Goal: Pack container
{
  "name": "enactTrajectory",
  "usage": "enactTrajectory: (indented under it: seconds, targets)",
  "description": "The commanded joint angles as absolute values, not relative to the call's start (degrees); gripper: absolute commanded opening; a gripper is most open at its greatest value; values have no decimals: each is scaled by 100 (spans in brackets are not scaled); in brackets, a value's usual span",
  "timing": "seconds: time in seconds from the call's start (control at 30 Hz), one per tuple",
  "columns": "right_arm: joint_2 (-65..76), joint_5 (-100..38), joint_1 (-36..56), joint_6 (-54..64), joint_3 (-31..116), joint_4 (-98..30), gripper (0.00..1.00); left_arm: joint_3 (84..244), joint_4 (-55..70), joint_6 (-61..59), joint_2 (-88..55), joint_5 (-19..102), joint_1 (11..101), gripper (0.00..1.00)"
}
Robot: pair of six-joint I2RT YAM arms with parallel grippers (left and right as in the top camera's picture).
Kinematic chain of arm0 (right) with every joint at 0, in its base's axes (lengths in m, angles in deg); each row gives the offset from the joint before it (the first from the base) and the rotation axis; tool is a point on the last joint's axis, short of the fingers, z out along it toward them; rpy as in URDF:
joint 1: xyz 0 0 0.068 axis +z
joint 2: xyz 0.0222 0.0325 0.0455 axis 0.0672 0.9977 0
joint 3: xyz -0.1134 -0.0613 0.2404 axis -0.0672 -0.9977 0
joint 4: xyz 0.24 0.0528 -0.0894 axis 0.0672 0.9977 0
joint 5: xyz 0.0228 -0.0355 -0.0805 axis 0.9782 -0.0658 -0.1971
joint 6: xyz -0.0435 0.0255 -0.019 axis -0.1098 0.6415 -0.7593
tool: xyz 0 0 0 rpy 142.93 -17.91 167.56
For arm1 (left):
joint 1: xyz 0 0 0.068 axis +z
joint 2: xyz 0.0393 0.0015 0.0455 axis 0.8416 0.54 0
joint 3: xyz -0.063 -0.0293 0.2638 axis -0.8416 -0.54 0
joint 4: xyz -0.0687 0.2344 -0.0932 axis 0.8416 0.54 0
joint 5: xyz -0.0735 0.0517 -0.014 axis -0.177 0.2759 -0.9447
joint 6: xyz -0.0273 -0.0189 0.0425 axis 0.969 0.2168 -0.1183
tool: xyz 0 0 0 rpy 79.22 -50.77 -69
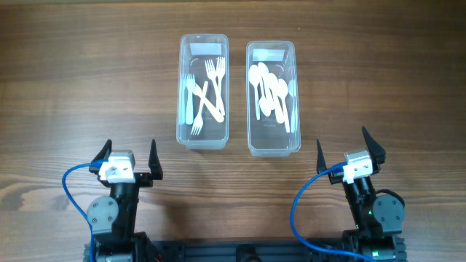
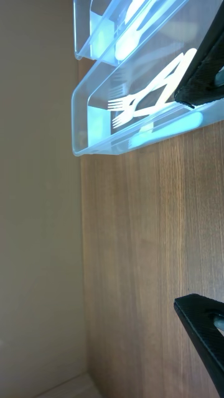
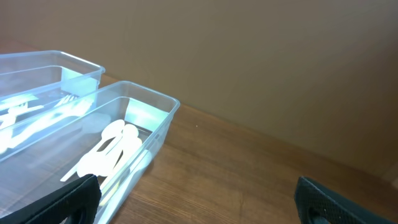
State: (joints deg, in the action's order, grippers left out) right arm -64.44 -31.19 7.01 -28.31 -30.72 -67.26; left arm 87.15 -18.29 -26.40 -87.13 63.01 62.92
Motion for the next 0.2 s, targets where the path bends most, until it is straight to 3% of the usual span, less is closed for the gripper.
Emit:
enactTrajectory:
  seconds: [0.0, 0.17]
  targets:
    - [-6466, -3198, 673, -2859, -3078, -6741, 100, 8656, -1851, -2769, -8770, 6353, 6266, 100]
    - [-6466, -3198, 673, -2857, -3078, -6741, 100, 8656, -1851, -2769, -8770, 6353, 6266, 100]
